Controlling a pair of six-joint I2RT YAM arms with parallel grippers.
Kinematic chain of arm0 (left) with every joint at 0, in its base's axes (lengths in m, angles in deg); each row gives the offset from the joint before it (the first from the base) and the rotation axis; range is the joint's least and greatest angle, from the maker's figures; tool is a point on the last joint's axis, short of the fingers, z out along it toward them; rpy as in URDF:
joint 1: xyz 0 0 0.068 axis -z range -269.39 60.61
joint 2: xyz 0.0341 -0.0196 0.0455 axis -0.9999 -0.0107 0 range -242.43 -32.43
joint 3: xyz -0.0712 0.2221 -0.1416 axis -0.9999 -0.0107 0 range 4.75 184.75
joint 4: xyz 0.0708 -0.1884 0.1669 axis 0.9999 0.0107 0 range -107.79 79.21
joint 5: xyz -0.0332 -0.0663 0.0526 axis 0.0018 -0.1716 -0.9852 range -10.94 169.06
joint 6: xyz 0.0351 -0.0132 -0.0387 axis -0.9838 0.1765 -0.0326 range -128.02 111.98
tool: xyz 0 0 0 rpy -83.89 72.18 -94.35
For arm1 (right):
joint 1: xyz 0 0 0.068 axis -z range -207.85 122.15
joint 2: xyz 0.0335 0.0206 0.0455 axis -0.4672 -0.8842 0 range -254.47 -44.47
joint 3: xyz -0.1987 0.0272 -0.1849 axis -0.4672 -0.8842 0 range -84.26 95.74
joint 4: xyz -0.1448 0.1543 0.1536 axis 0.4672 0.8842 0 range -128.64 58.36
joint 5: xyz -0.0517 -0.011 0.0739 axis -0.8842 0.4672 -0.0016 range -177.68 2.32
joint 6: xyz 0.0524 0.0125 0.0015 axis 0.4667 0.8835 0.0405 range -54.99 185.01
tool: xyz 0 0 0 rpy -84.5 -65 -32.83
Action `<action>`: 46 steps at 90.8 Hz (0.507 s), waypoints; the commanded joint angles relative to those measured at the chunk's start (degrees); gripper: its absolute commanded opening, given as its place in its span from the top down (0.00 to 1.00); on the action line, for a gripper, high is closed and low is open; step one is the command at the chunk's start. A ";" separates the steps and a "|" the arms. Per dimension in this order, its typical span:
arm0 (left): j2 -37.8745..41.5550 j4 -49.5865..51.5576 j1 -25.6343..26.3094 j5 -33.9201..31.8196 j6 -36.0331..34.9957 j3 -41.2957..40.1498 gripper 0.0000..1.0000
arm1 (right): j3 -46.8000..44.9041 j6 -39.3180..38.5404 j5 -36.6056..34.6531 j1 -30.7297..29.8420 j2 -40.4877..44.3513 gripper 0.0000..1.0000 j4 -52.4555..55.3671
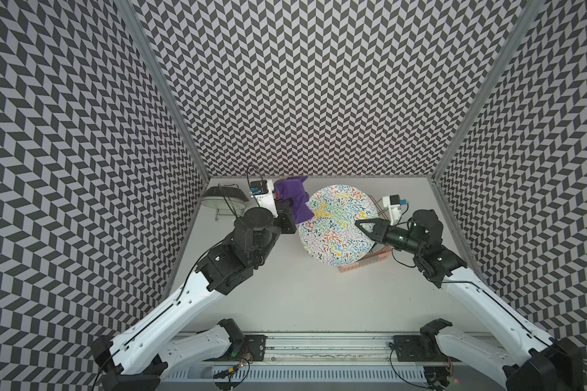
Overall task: Wipe the wet plate dry
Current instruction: Wipe the plate with towel.
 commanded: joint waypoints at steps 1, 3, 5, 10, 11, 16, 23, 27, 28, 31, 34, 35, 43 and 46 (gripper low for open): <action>-5.54 4.30 -0.29 4.53 -3.61 -1.50 1.00 | 1.15 8.08 1.08 -2.90 -0.27 1.00 -19.98; -5.76 4.33 -0.26 4.76 -3.39 -1.88 1.00 | 1.25 8.85 0.66 -3.10 -0.45 1.00 -20.57; -5.97 4.34 -0.27 4.92 -1.71 -2.39 1.00 | 1.39 9.60 0.07 -3.24 -0.56 1.00 -21.19; -5.86 4.11 -0.25 5.62 0.55 -3.71 1.00 | 1.41 11.22 -1.06 -3.28 -0.67 1.00 -23.08; -5.69 3.97 -0.25 6.03 0.90 -4.04 1.00 | 1.45 11.44 -1.32 -3.27 -0.65 1.00 -23.29; -4.86 1.98 -0.18 10.34 1.46 -5.50 1.00 | 1.93 12.29 -3.27 -3.31 -0.75 1.00 -24.19; -3.80 -3.73 0.55 20.68 0.73 -8.53 1.00 | 2.84 12.70 -4.67 -3.30 -1.33 1.00 -25.83; -4.31 -6.10 1.45 25.35 0.83 -9.88 1.00 | 3.64 12.87 -4.98 -3.27 -1.89 1.00 -26.64; -4.69 -6.46 1.79 26.18 0.91 -10.03 1.00 | 3.84 12.93 -5.04 -3.31 -2.05 1.00 -26.87; -5.95 -6.57 2.90 27.49 1.04 -10.27 1.00 | 4.50 12.90 -5.44 -3.32 -2.64 1.00 -27.33; -7.30 -5.37 3.85 27.81 1.21 -9.99 1.00 | 5.09 12.94 -5.66 -3.26 -2.99 1.00 -27.79; -7.81 -4.95 4.09 27.80 1.28 -9.82 1.00 | 5.31 12.96 -5.86 -3.26 -3.04 1.00 -27.97; -9.34 -3.52 4.55 27.75 1.98 -9.56 1.00 | 6.32 13.63 -7.29 -3.27 -3.56 1.00 -29.16; -8.83 -3.70 3.81 26.80 2.36 -9.56 1.00 | 6.40 14.39 -7.75 -3.34 -3.70 1.00 -29.78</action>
